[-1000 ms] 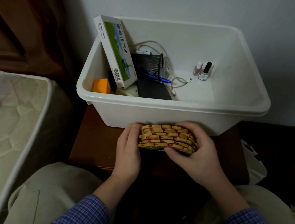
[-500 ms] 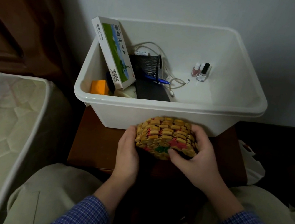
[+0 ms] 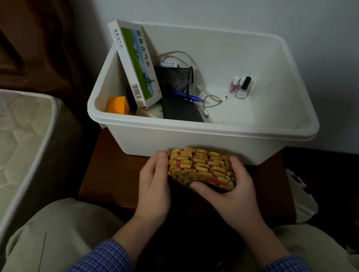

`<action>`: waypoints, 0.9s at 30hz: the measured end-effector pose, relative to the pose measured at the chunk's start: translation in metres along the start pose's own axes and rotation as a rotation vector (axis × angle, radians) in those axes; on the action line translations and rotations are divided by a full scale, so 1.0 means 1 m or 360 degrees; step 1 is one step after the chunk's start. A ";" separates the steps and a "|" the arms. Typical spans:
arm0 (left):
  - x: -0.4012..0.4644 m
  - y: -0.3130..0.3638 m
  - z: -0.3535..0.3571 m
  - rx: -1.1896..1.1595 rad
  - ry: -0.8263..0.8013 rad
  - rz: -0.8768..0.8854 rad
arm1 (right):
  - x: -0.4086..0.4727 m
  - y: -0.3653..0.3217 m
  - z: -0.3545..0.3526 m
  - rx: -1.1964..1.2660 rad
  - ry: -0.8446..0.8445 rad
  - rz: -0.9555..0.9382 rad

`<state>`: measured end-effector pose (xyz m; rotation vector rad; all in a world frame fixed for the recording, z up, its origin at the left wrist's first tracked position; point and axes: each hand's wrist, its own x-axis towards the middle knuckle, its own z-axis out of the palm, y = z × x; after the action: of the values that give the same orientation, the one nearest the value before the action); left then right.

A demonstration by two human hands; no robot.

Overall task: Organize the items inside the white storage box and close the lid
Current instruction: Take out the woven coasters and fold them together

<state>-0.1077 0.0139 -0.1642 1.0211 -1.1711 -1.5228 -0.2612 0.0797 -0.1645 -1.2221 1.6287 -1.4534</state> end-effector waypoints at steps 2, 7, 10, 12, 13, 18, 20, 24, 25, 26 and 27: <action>0.001 -0.003 0.000 -0.0028 0.0022 -0.0011 | -0.001 0.000 0.001 0.0012 -0.0029 -0.0008; 0.005 -0.008 0.000 -0.0168 0.0071 -0.0135 | 0.002 0.000 -0.003 0.0042 -0.0066 0.0033; 0.009 -0.011 -0.001 -0.0174 0.0111 -0.0165 | 0.002 0.000 -0.006 0.0034 -0.0076 0.0066; 0.008 -0.009 0.000 -0.0163 0.0122 -0.0174 | 0.000 -0.001 -0.006 0.0007 -0.0065 0.0064; 0.008 -0.006 0.002 -0.0175 0.0112 -0.0193 | -0.001 -0.002 -0.006 -0.0014 -0.0051 0.0057; -0.009 0.037 0.003 0.0474 -0.0266 0.0195 | -0.002 -0.033 -0.022 -0.0046 0.0064 0.0016; -0.012 0.057 -0.007 0.0557 -0.0632 0.0377 | -0.004 -0.055 -0.036 -0.0047 0.0095 0.0019; -0.009 0.110 -0.009 0.0333 -0.1060 -0.0002 | -0.005 -0.091 -0.058 0.0306 -0.0055 0.0240; -0.006 0.124 -0.003 0.0375 -0.1078 -0.0066 | -0.003 -0.100 -0.063 0.0354 -0.0116 0.0322; -0.001 0.129 0.000 0.0427 -0.1078 -0.0054 | 0.000 -0.110 -0.068 0.0361 -0.0179 0.0398; 0.002 0.140 0.007 0.0453 -0.1057 -0.0073 | 0.005 -0.120 -0.074 0.0350 -0.0242 0.0460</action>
<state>-0.0898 -0.0025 -0.0265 0.7316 -1.8753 -1.8338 -0.3022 0.1086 -0.0331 -0.9089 1.4329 -1.2857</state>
